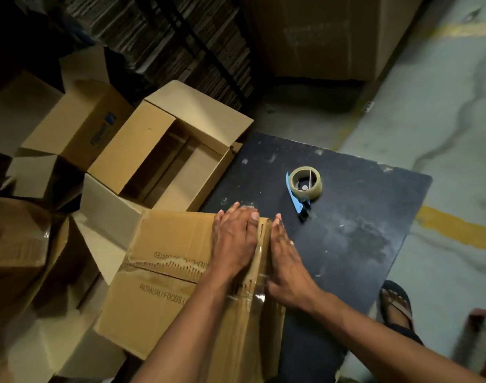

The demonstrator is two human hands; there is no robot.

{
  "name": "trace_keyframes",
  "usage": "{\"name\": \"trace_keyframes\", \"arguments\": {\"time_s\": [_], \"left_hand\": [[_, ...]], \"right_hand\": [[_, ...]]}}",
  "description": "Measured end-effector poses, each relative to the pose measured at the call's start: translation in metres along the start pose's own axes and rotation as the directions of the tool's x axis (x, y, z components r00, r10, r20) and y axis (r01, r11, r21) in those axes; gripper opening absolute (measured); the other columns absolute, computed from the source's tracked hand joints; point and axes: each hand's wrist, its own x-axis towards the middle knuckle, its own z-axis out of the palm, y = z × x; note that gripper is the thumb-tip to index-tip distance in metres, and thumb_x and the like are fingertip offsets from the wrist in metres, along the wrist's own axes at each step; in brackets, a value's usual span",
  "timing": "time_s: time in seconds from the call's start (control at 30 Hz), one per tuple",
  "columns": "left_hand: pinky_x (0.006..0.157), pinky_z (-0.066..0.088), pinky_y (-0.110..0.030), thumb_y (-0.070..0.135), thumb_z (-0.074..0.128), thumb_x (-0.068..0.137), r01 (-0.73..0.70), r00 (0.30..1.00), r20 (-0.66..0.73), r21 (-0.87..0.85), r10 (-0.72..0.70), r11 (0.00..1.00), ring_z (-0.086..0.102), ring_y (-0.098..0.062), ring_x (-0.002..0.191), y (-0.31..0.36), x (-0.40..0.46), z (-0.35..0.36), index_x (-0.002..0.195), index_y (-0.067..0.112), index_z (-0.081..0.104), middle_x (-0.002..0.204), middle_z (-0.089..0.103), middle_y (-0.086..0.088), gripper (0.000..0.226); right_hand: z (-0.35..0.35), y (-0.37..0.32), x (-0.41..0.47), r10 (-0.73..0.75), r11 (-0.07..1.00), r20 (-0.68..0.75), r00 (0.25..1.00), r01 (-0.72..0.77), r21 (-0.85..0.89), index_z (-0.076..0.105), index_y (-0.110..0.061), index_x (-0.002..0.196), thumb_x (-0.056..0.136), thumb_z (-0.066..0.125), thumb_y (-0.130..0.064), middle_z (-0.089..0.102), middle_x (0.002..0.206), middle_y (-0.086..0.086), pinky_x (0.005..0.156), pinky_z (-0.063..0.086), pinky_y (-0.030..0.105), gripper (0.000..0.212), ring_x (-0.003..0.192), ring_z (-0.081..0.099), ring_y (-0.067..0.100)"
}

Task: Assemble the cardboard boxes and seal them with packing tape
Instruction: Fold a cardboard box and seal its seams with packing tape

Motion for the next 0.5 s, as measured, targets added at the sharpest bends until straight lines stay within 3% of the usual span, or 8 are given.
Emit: {"name": "trace_keyframes", "arguments": {"time_s": [0.07, 0.17, 0.27, 0.33, 0.4, 0.5], "left_hand": [[0.125, 0.011, -0.038, 0.047, 0.019, 0.103, -0.007, 1.000, -0.011, 0.007, 0.007, 1.000, 0.038, -0.016, 0.149, 0.000, 0.000, 0.003, 0.135, 0.023, 0.066, 0.145, 0.061, 0.002, 0.062], [0.126, 0.010, -0.038, 0.049, 0.016, 0.102, -0.016, 1.000, -0.014, -0.005, 0.016, 1.000, 0.036, -0.015, 0.149, -0.003, -0.003, 0.004, 0.137, 0.024, 0.064, 0.147, 0.060, 0.003, 0.065], [0.128, 0.011, -0.039, 0.052, 0.014, 0.102, -0.023, 0.999, -0.024, -0.015, 0.022, 1.000, 0.034, -0.013, 0.150, -0.004, -0.002, 0.006, 0.138, 0.024, 0.064, 0.147, 0.059, 0.005, 0.067], [0.128, 0.011, -0.039, 0.054, 0.013, 0.102, -0.017, 0.999, -0.032, -0.007, 0.017, 1.000, 0.034, -0.012, 0.150, -0.004, -0.002, 0.007, 0.139, 0.024, 0.063, 0.148, 0.058, 0.005, 0.069], [0.128, 0.010, -0.039, 0.056, 0.011, 0.102, -0.013, 1.000, -0.029, -0.006, 0.013, 1.000, 0.033, -0.011, 0.150, -0.003, -0.003, 0.007, 0.140, 0.025, 0.062, 0.149, 0.058, 0.005, 0.071], [0.127, 0.010, -0.038, 0.056, 0.012, 0.102, -0.007, 1.000, -0.022, -0.010, 0.007, 1.000, 0.033, -0.011, 0.150, -0.002, -0.005, 0.005, 0.140, 0.025, 0.061, 0.148, 0.058, 0.005, 0.069]], "right_hand": [[0.009, -0.007, -0.011, 0.020, 0.997, -0.006, 1.000, -0.020, -0.069, -0.031, -0.019, 0.156, 0.088, 0.066, -0.051, -0.040, 0.163, -0.003, 0.128, 0.003, 0.055, 0.123, 0.154, -0.028, 0.017], [0.007, -0.002, -0.033, 0.000, 0.992, 0.037, 0.999, 0.004, -0.126, -0.025, -0.027, 0.159, 0.088, 0.067, -0.029, -0.032, 0.166, -0.012, 0.128, 0.008, 0.055, 0.117, 0.155, -0.022, 0.009], [-0.006, 0.013, -0.042, -0.021, 0.998, -0.079, 0.997, 0.017, -0.057, 0.002, -0.037, 0.164, 0.083, 0.071, -0.007, 0.004, 0.171, -0.018, 0.126, 0.022, 0.052, 0.111, 0.157, 0.005, 0.003], [-0.010, 0.020, -0.033, 0.039, 0.998, -0.199, 0.979, -0.030, 0.046, 0.012, -0.032, 0.165, 0.084, 0.066, 0.003, 0.018, 0.170, -0.012, 0.125, 0.026, 0.049, 0.104, 0.156, 0.014, 0.003], [-0.005, 0.019, -0.019, 0.093, 0.991, -0.209, 0.973, -0.070, 0.114, 0.004, -0.027, 0.165, 0.088, 0.061, 0.001, 0.011, 0.172, -0.009, 0.127, 0.022, 0.045, 0.100, 0.157, 0.009, 0.002], [0.017, 0.012, -0.011, 0.037, 0.996, -0.173, 0.984, -0.022, 0.085, -0.002, -0.023, 0.164, 0.090, 0.062, -0.014, -0.004, 0.173, -0.005, 0.129, 0.016, 0.048, 0.098, 0.159, -0.001, 0.009]]}}
